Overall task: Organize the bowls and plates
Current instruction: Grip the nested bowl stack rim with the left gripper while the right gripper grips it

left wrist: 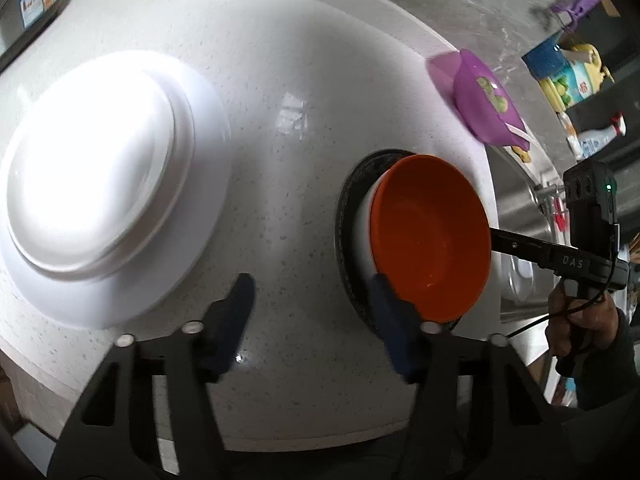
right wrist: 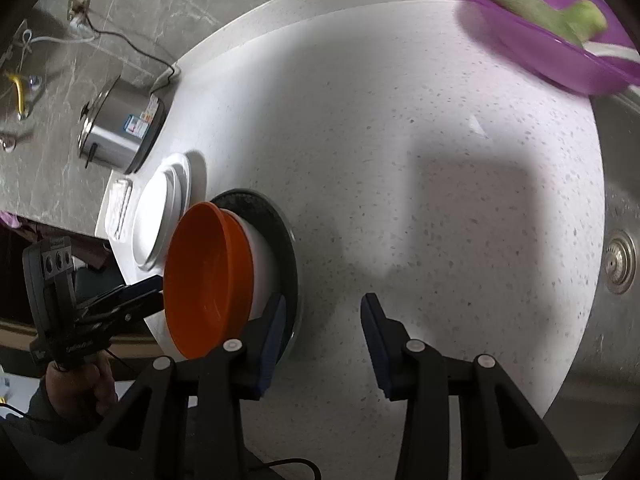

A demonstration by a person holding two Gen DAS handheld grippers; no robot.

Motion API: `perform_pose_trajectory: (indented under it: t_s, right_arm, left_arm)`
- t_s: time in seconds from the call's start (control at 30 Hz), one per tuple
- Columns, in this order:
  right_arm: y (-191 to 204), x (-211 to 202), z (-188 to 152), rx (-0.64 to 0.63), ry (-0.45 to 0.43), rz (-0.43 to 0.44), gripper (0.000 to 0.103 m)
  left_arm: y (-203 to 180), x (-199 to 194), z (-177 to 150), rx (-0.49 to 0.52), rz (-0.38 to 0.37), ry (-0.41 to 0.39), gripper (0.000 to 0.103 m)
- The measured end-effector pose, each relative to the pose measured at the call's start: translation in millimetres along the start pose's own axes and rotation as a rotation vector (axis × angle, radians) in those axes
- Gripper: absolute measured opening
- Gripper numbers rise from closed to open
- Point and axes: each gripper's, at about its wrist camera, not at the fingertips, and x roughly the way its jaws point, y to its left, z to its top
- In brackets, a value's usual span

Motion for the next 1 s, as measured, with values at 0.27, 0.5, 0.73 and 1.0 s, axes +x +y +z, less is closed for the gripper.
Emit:
perform_pose_trajectory:
  t_s: [0.27,0.5,0.73,1.0]
  right_arm:
    - [-2.8,7.4,3.9,-0.031,0.037,0.0,0.044]
    - [6.1,16.7,6.9,-0.091,0.051,-0.022,0.043]
    - [8.4,25.1,13.9,-0.119,0.042,-0.052,0.039]
    - [6.8,27.4,15.2,-0.118,0.049,-0.009,0.032]
  left_arm:
    - [-5.0,8.1,5.3,-0.019,0.013,0.013,0.054]
    - [-11.9,19.1,9.7,0.02,0.062,0.065,0.054]
    - [-13.7,28.7,11.8,0.031,0.073,0.068,0.054]
    - [-15.0,44.5,17.3,0.043,0.081,0.118,0.057]
